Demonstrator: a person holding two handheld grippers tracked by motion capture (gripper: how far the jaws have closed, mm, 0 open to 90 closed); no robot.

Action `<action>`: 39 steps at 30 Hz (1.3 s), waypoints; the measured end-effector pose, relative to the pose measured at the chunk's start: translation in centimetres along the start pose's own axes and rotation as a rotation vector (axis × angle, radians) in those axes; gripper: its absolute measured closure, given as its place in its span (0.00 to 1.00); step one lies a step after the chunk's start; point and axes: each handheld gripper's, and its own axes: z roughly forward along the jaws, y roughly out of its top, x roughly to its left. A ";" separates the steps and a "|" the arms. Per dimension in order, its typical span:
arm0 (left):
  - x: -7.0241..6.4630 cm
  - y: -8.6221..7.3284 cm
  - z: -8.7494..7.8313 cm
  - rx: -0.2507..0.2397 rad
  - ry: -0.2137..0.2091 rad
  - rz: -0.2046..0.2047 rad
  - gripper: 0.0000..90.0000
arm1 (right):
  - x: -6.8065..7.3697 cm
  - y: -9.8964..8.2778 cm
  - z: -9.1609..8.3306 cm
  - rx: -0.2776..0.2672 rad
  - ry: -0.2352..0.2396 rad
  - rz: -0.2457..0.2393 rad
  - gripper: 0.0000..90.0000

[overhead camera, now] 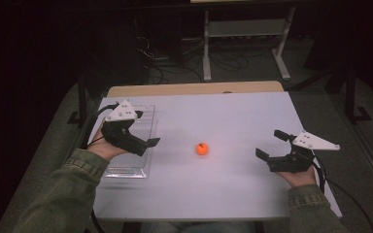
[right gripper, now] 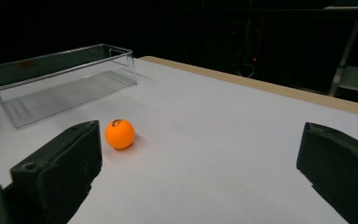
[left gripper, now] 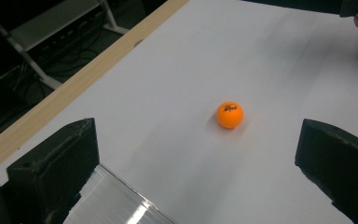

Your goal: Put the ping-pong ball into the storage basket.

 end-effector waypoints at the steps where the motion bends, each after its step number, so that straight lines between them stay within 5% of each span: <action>1: 0.0 0.1 0.1 0.002 -0.003 0.001 0.00 | 0.0 0.0 0.0 0.000 0.000 0.000 0.00; 27: 0.1 2.8 2.7 0.091 -0.068 0.083 0.00 | 0.1 0.0 0.0 0.000 0.011 -0.009 0.00; 39: 0.2 4.0 3.8 0.138 -0.054 0.129 0.00 | 0.2 0.0 0.1 0.010 0.012 -0.015 0.00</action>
